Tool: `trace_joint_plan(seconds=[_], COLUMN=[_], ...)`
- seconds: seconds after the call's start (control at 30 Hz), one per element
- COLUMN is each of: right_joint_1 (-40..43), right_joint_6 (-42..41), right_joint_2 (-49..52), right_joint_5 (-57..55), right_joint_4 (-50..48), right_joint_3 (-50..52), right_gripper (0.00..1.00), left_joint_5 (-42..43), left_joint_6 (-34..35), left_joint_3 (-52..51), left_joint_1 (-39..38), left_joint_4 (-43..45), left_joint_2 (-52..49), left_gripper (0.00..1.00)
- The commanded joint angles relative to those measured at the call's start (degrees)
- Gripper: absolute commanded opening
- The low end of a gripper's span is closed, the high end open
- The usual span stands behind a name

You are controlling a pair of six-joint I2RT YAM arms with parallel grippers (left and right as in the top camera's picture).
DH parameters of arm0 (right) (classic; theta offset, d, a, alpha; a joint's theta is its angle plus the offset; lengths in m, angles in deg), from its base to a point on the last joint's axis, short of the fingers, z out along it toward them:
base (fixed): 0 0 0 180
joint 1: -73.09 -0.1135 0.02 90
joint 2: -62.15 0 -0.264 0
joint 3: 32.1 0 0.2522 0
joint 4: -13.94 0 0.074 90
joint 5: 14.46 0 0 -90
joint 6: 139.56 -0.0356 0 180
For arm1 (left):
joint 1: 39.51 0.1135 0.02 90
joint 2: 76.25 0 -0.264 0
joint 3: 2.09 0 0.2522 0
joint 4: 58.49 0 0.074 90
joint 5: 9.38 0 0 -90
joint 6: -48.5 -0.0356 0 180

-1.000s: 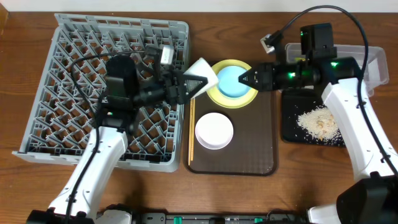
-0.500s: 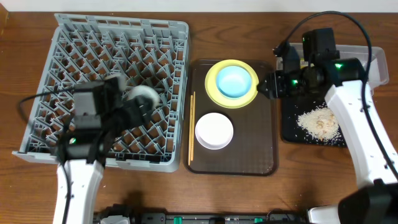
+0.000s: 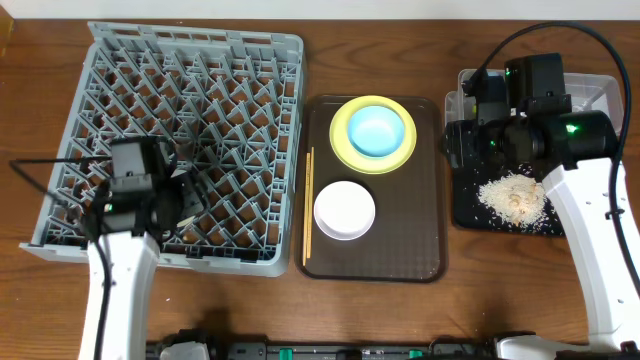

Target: Sort waste into correct bins and load items into the dishwasher

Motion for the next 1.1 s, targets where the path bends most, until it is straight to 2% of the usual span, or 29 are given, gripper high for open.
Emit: trace_joint_plan(seconds=[0.0, 0.23, 0.3, 0.33, 0.4, 0.47, 0.53, 0.67, 0.87, 1.0, 1.07], right_joint_1=[0.48, 0.48, 0.48, 0.48, 0.48, 0.48, 0.48, 0.48, 0.5, 1.14, 2.32], right_joint_6=[0.66, 0.66, 0.66, 0.66, 0.66, 0.66, 0.68, 0.68, 0.68, -1.53, -6.01], right_joint_2=[-0.26, -0.26, -0.26, -0.26, -0.26, -0.26, -0.26, -0.26, -0.26, -0.26, -0.26], right_joint_5=[-0.76, -0.76, -0.76, -0.76, -0.76, -0.76, -0.79, -0.79, -2.34, -9.38, -13.92], right_joint_4=[0.2, 0.59, 0.61, 0.61, 0.61, 0.7, 1.01, 1.31, 1.6, 2.89, 3.34], right_joint_3=[-0.33, -0.33, -0.33, -0.33, -0.33, -0.33, -0.33, -0.33, -0.33, -0.33, -0.33], right_gripper=[0.57, 0.57, 0.58, 0.58, 0.59, 0.59, 0.59, 0.6, 0.66, 0.69, 0.75], left_joint_5=[4.02, 4.55, 4.55, 4.52, 4.55, 4.55, 4.55, 4.57, 6.56, 8.59, 8.59], left_joint_6=[-0.9, -0.9, -0.92, -0.92, -0.92, -0.92, -0.92, -0.9, -0.63, -0.44, -0.42], left_joint_3=[1.16, 1.16, 1.16, 1.16, 1.18, 1.29, 1.79, 4.42, 6.54, 6.51, 6.51], left_joint_1=[0.2, 0.22, 0.22, 0.22, 0.22, 0.22, 0.22, 0.2, -1.27, -7.08, -11.72], left_joint_4=[-0.22, -0.42, -0.02, 0.17, 0.52, 0.63, 0.57, 0.55, 0.55, 0.39, 0.81], left_joint_2=[-4.31, -10.4, -11.21, -11.43, -11.52, -11.13, -10.4, -7.58, -1.07, 2.08, 2.69], left_gripper=[0.06, 0.06, 0.17, 0.37, 0.68, 0.73, 0.85, 0.87, 0.92, 0.92, 0.93])
